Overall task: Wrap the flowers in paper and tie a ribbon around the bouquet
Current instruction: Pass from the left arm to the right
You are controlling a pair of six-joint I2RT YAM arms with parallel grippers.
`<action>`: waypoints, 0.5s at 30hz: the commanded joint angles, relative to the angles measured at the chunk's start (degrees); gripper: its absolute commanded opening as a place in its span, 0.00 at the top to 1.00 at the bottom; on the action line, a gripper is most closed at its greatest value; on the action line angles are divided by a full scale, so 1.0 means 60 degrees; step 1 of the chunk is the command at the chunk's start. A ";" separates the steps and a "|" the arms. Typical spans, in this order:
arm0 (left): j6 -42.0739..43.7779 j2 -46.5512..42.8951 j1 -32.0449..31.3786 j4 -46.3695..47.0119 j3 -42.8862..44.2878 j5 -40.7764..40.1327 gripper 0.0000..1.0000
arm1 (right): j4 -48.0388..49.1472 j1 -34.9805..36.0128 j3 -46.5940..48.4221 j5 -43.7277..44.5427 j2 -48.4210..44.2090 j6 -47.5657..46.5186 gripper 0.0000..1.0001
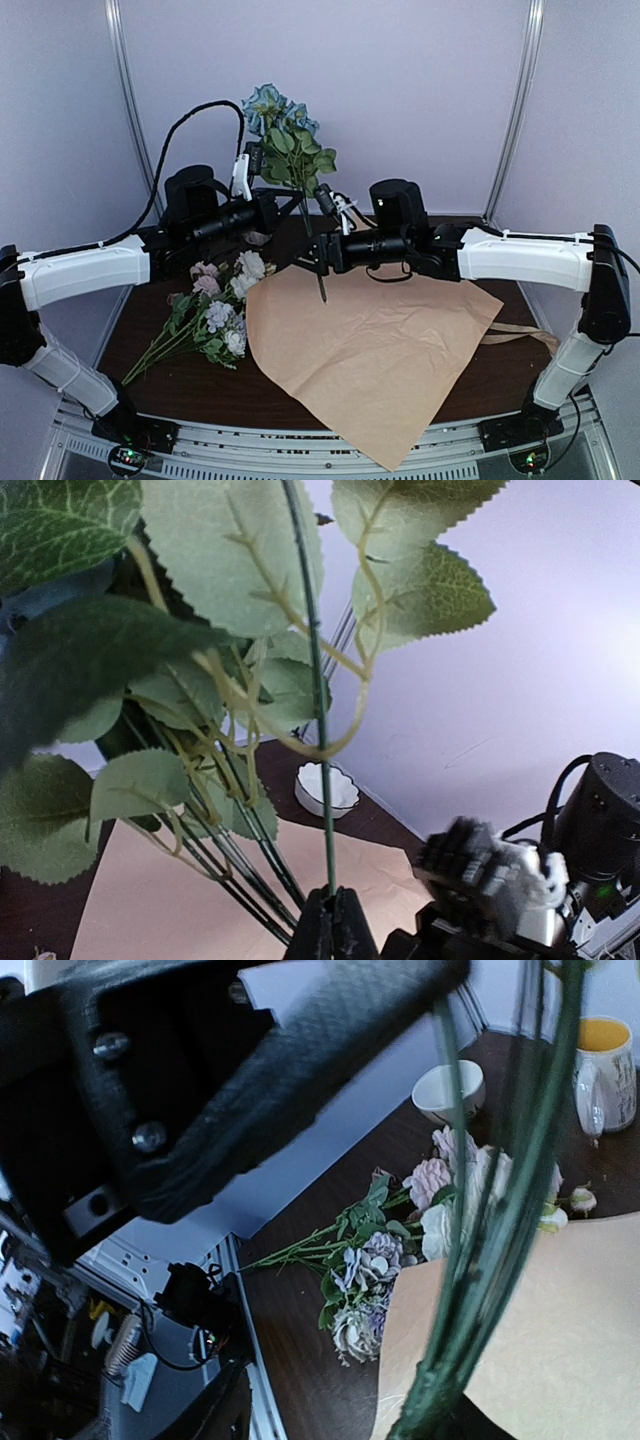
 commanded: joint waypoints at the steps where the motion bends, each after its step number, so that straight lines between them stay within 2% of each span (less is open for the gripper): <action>1: -0.0101 -0.0009 -0.0100 0.1270 0.0115 0.0440 1.00 | -0.0105 -0.0056 0.0347 0.0223 0.0118 0.0016 0.58; 4: 0.0025 -0.0025 -0.0121 0.0927 0.0181 0.0383 1.00 | -0.0112 -0.0090 0.0227 0.0272 0.0070 0.0063 0.79; 6: 0.0135 -0.0047 -0.0121 0.0591 0.0206 0.0170 1.00 | -0.0115 -0.0128 0.0091 0.0427 -0.0028 0.0105 0.98; 11: 0.0427 0.0048 -0.0126 -0.0323 0.0454 -0.0142 1.00 | -0.0854 -0.0240 0.0091 0.1046 -0.0293 -0.0052 1.00; 12: 0.0531 0.0067 -0.0124 -0.0818 0.0607 -0.0252 0.98 | -0.0942 -0.0264 0.0032 0.1313 -0.0370 -0.0066 1.00; 14: 0.0805 0.0061 -0.0119 -0.1815 0.0897 -0.0673 0.52 | -0.1289 -0.0347 -0.0048 0.1822 -0.0501 -0.0029 1.00; 15: 0.0992 0.0000 -0.0114 -0.2400 0.1086 -0.1000 0.34 | -0.1662 -0.0426 -0.0070 0.2167 -0.0551 -0.0004 1.00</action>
